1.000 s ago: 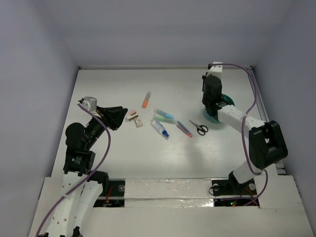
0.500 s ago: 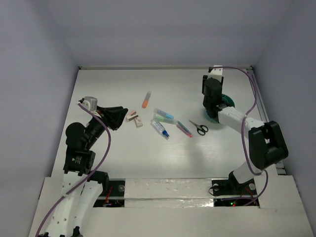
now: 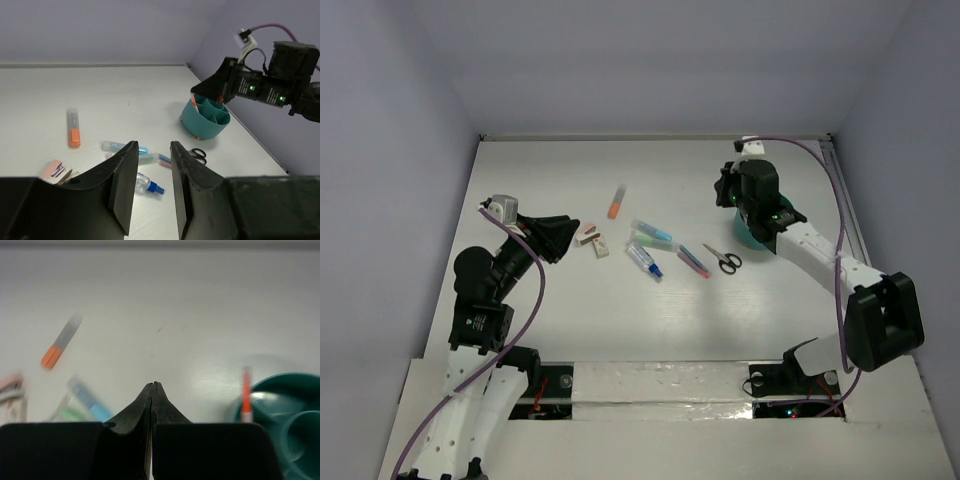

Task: Sort the stationery into containers
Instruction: Pick up the pen from the center of the board.

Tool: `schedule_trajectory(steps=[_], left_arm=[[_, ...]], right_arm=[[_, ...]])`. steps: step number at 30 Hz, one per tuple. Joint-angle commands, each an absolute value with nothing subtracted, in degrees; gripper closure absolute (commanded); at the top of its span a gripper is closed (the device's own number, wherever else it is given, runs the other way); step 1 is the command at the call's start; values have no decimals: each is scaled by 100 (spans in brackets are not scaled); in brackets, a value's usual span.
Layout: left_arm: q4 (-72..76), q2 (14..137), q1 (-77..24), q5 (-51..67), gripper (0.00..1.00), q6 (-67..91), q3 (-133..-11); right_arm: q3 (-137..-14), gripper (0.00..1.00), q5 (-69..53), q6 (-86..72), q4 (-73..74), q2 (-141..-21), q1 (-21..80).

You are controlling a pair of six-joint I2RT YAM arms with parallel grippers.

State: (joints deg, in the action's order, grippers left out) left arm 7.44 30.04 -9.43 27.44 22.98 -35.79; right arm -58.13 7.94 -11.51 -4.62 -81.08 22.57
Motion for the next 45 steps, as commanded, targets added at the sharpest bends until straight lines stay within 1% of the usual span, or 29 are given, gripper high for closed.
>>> schedule_trajectory(steps=[1,3,6,7,9,10,15,19,22,31,45], left_arm=[[1055,3032,-976,2865,71,2294,-3683],[1055,3032,-976,2865,71,2285,-3683],[1063,3023,-976,2865,71,2294,-3683],[1063,3023,-976,2874,71,2294,-3683],[1063,3032,-976,2865,71,2285,-3674],[1063,3041,-976,2874,71,2294,-3674],[1063,3032,-976,2883,71,2285,-3674],[1055,3015,-976,2900,71,2294,-3674],[1063,2988,-976,2909,71,2294,-3674],[1090,3006,-976,2944,71,2320,-3665],[1081,2971,-976,2936,71,2320,-3674]], right_arm=[[-5897,100,-668,-1345,561,-8288,2697],[-5871,99,-546,-1222,948,-8367,2891],[-5722,77,-229,-1169,1177,-8446,3102],[-5687,64,-289,-1178,1230,-8516,3103],[-5695,57,-386,-1152,1423,-8595,3216],[-5704,55,-378,-1099,1485,-8709,3321],[-5844,56,-89,-1081,1696,-9175,3393],[-6046,64,220,-1090,1740,-9509,3393],[-6178,67,316,-1099,1740,-9738,3393],[-6249,67,439,-1107,1608,-9756,3393],[-6741,69,518,-1028,1723,-10388,3393]])
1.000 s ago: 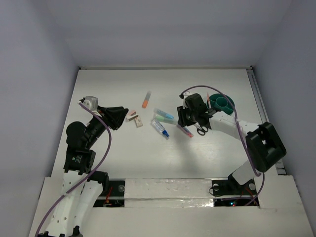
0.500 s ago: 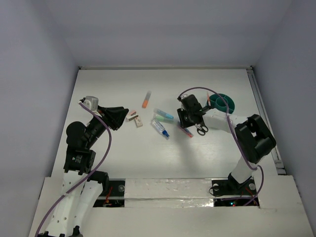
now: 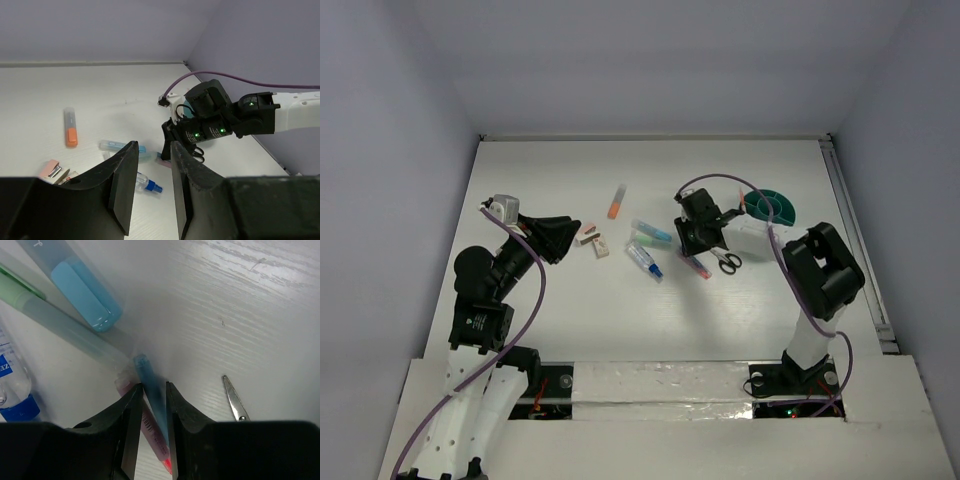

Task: Sort the stationery into containers
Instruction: Pick up the pen from the center of the board.

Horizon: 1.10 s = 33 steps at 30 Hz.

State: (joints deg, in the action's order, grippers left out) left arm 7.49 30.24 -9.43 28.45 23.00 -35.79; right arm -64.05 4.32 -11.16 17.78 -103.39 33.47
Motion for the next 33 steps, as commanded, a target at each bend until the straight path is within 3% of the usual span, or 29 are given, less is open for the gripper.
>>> schedule_trajectory(steps=[1,13,18,22,33], left_arm=[[1081,2962,-976,2936,71,2303,-3674],[1055,2927,-976,2918,71,2285,-3674],[1046,2918,-976,2909,71,2285,-3674],[1046,2909,-976,2909,71,2294,-3674],[1055,2900,-976,2909,71,2294,-3674]], right_arm=[[-6759,70,536,-1011,1714,-10432,3393],[-7207,77,800,-721,1863,-10819,3393],[-7137,68,791,-694,1898,-10828,3393],[-7128,69,791,-650,1925,-10872,3393],[-7067,88,931,-290,1626,-10706,3393]])
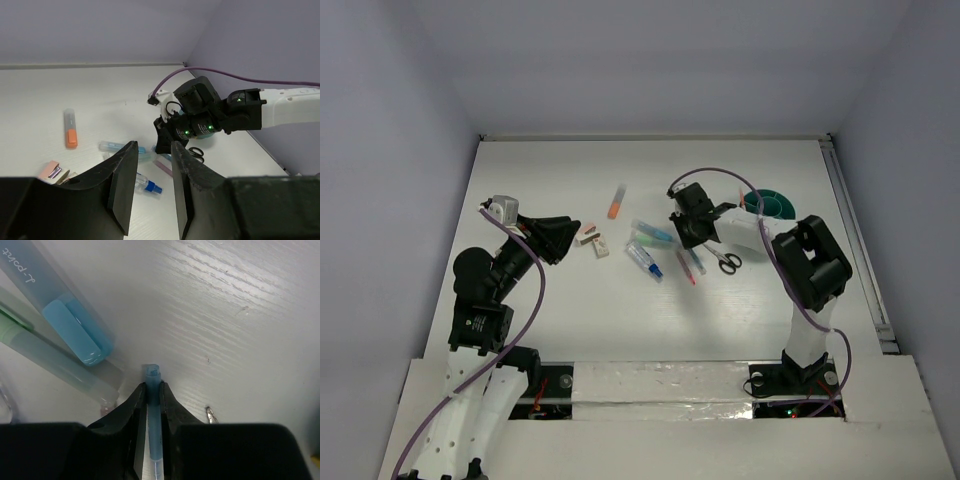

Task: Sort the stationery into containers
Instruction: Pick up the pen from the center of the board, then place the pen in the storage box.

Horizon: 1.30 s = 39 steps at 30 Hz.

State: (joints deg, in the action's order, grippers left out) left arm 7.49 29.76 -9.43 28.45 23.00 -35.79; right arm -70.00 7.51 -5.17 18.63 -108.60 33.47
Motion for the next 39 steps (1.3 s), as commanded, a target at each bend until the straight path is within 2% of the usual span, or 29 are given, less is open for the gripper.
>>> schedule_trajectory(steps=[1,6,10,15,21,24,32,39], left_arm=[[1063,2900,-976,2909,71,2294,-3674],[1063,2892,-976,2909,71,2303,-3674],[1046,2865,-1028,2892,71,2303,-3665],[1020,2848,-1028,2822,71,2294,-3665],[1002,2804,-1081,2804,71,2285,-3674],[993,2786,-1081,2795,71,2285,-3674],[976,2760,-1134,2769,71,2259,-3691],[993,2760,-1134,2786,71,2259,-3691]], right_arm=[[-7032,90,975,-255,1600,-10644,3393],[-6987,92,1423,-70,1284,-10249,3393],[-6882,99,1924,-70,924,-9670,3393],[-6479,100,3022,-79,80,-8931,3393],[-5819,100,4252,-71,-1642,-8078,3007],[-5546,100,4640,211,-2442,-8077,2813],[-5002,100,4351,552,-3505,-8419,2189],[-4632,100,3991,677,-4007,-8420,2188]])
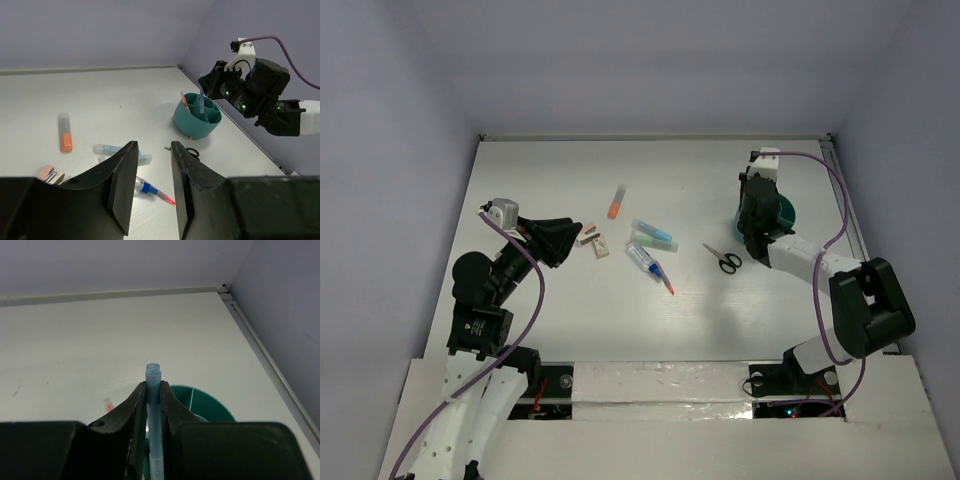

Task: Sort the stationery into containers
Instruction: Place the pen in the storage box, then pick up the stationery from the center of the board.

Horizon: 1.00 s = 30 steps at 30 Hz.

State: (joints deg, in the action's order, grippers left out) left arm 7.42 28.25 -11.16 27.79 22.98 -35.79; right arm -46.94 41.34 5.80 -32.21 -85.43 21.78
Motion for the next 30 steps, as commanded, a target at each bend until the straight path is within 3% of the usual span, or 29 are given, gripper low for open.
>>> schedule_trajectory(steps=[1,13,19,21,25,26,27,28,29,30], left_arm=[[993,2760,-1186,2786,71,2267,-3691],[984,2751,-1239,2795,71,2250,-3700],[958,2716,-1239,2777,71,2250,-3700],[958,2707,-1239,2777,71,2241,-3700],[940,2707,-1239,2760,70,2241,-3700],[940,2716,-1239,2751,71,2241,-3700],[940,2716,-1239,2742,70,2241,-3700],[940,2716,-1239,2742,71,2250,-3700],[940,2716,-1239,2751,71,2250,-3700],[940,2733,-1239,2742,71,2241,-3700]], right_arm=[[-4606,100,3990,677,-4008,-8420,2188],[-4465,91,3788,475,-3701,-8358,2188],[-4544,67,3762,273,-3314,-8218,2188],[-4561,53,3640,159,-3156,-8113,2188],[-4623,42,3297,-122,-2770,-7902,2188],[-4667,43,3191,-358,-2516,-7858,2188],[-4719,51,2808,-491,-2331,-7805,2188],[-4772,65,2534,-588,-2138,-7752,2188],[-4825,90,2331,-667,-1979,-7752,2345],[-4938,100,1998,-798,-1647,-7761,2460]])
